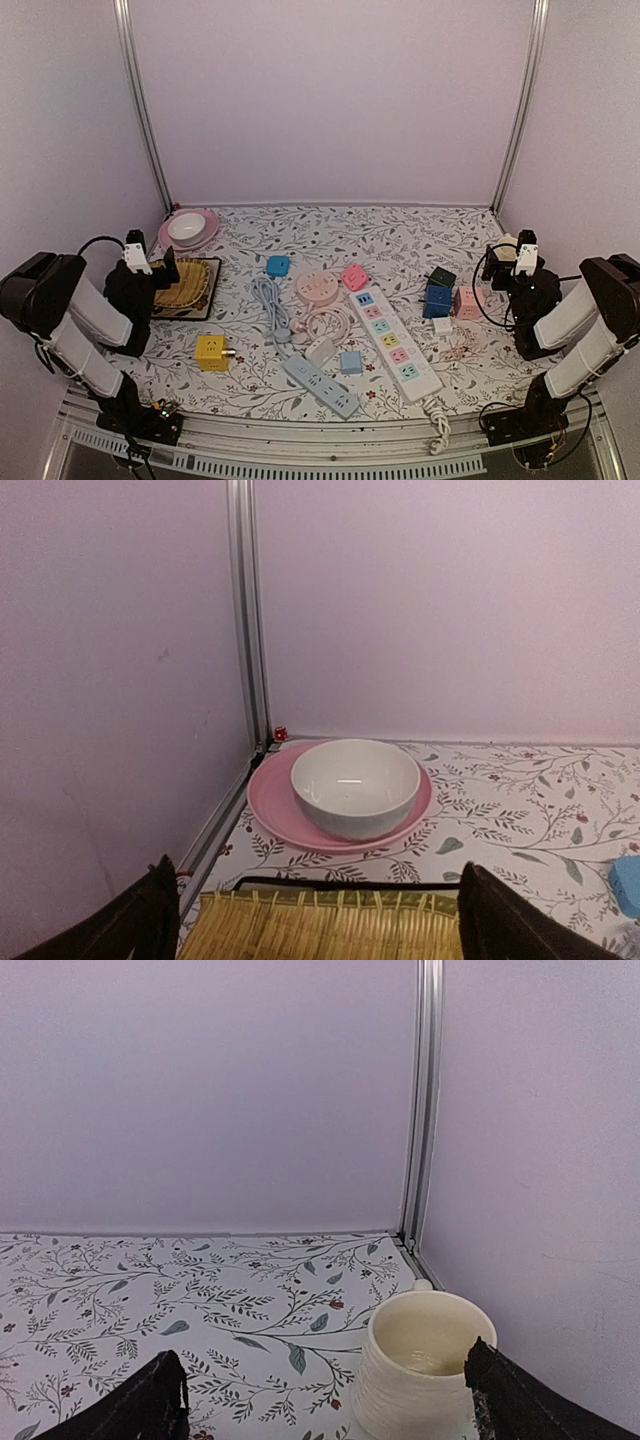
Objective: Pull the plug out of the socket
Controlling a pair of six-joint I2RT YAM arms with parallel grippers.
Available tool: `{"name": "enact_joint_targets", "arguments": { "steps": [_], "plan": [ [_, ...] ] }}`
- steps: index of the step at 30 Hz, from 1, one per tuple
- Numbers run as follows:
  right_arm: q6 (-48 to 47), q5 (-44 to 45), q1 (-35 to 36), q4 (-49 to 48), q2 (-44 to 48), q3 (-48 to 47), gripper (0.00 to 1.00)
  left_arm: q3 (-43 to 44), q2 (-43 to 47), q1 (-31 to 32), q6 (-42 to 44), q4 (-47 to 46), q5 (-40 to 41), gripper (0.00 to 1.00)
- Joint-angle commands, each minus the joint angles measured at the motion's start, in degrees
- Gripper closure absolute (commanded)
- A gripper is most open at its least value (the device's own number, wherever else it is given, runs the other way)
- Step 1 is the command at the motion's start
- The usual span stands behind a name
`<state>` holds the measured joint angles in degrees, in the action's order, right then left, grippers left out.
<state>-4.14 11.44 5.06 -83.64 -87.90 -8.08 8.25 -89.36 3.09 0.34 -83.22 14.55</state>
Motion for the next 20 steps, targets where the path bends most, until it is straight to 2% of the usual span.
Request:
{"name": "enact_joint_targets", "arguments": {
  "steps": [1,20],
  "plan": [
    [-0.08,0.53,-0.31,-1.37,-0.52,-0.5,0.01,5.37,0.12,-0.55,2.42,7.01,-5.23,0.03],
    [0.37,0.54,-0.57,0.66,-0.53,-1.59,0.01,5.21,0.24,-0.59,2.17,6.95,-5.55,0.03]
  ]
}}
